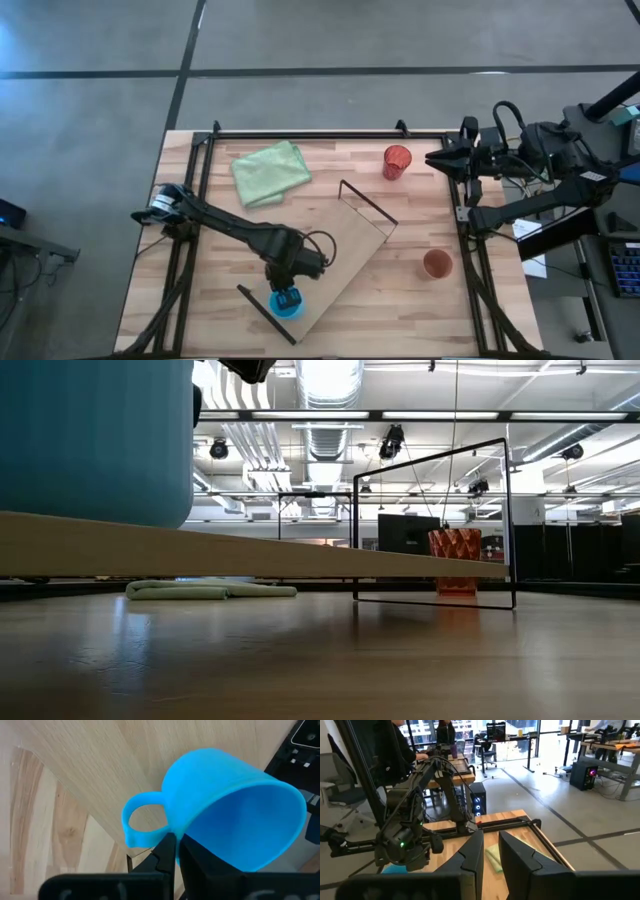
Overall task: Stack small to large cups/mugs on shelf
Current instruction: Put the blue mug on the shelf, then put the orange cup on the shelf
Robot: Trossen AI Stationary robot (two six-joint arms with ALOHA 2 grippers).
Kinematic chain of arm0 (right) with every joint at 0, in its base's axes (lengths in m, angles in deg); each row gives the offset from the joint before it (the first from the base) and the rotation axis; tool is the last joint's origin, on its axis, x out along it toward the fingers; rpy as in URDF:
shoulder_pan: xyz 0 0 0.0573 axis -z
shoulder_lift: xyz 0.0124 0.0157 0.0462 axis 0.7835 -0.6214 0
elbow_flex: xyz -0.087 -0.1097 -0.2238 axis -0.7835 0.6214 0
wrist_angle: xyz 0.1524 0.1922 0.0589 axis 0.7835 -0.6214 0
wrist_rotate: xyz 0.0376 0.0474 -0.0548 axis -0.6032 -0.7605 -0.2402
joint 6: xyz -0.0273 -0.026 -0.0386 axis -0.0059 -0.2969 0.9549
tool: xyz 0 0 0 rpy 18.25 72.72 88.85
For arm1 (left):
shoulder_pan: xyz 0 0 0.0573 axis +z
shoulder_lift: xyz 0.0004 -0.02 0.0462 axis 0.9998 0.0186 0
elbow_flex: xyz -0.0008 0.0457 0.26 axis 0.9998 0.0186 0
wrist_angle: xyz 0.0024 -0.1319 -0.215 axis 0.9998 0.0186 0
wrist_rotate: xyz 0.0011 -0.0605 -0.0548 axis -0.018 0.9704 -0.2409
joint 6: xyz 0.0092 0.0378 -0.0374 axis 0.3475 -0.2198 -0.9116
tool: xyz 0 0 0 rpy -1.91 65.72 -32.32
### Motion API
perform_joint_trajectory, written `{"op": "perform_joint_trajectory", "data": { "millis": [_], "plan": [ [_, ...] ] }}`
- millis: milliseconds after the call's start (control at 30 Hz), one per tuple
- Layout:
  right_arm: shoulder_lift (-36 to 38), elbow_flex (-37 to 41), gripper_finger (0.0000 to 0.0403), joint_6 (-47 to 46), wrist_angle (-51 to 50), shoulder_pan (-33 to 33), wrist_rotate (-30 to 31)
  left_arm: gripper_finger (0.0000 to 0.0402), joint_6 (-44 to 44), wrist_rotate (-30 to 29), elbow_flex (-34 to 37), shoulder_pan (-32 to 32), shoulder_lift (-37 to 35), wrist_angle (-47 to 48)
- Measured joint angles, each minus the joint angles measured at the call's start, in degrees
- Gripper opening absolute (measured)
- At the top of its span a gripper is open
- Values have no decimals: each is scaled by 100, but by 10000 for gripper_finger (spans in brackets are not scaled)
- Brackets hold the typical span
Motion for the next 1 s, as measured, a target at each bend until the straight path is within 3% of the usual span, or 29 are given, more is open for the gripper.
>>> {"op": "perform_joint_trajectory", "data": {
  "millis": [400, 600, 1000],
  "plan": [
    [-83, 0, 54, 450, 103, 11, -2, 72, -4, -2, -26, 7, 0, 19],
    [-262, 1, 54, 41, 138, 11, -2, 78, -14, -2, -130, 15, -20, 28],
    [-882, 1, 54, 568, -449, 11, -51, 77, -11, 22, -700, 296, -87, 93]
  ]
}}
